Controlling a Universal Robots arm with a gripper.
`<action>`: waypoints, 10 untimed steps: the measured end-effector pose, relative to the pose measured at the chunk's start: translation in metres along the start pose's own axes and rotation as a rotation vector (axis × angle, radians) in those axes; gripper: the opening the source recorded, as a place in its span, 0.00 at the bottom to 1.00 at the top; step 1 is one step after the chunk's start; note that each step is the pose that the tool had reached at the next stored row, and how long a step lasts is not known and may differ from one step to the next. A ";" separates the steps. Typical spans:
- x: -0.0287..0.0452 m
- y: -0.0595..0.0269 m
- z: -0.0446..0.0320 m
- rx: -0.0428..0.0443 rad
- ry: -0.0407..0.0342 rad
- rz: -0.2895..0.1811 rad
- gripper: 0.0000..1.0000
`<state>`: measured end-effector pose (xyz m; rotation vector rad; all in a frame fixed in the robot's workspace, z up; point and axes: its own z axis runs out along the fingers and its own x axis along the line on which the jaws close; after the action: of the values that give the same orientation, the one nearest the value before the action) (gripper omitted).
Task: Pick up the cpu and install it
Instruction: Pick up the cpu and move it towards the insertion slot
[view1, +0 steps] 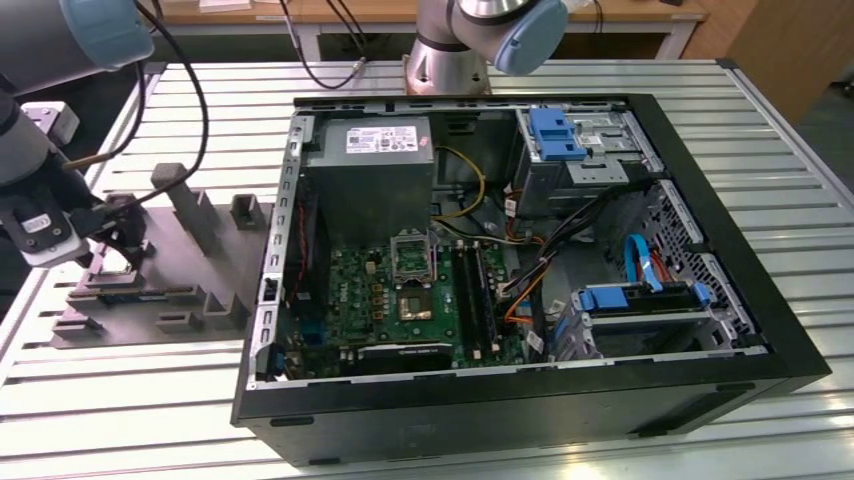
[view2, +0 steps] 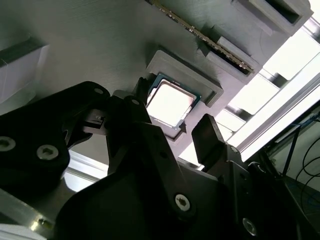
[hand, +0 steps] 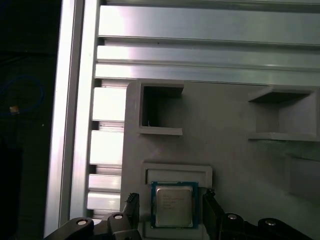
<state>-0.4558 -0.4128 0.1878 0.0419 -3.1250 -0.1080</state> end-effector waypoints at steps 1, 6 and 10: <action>0.0000 0.0000 0.0005 0.0000 0.0000 0.000 0.62; -0.0001 -0.0002 0.0033 0.0000 0.0000 0.000 0.62; -0.0001 -0.0004 0.0054 0.0000 0.0000 0.000 0.62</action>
<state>-0.4558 -0.4128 0.1824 0.0414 -3.1251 -0.1080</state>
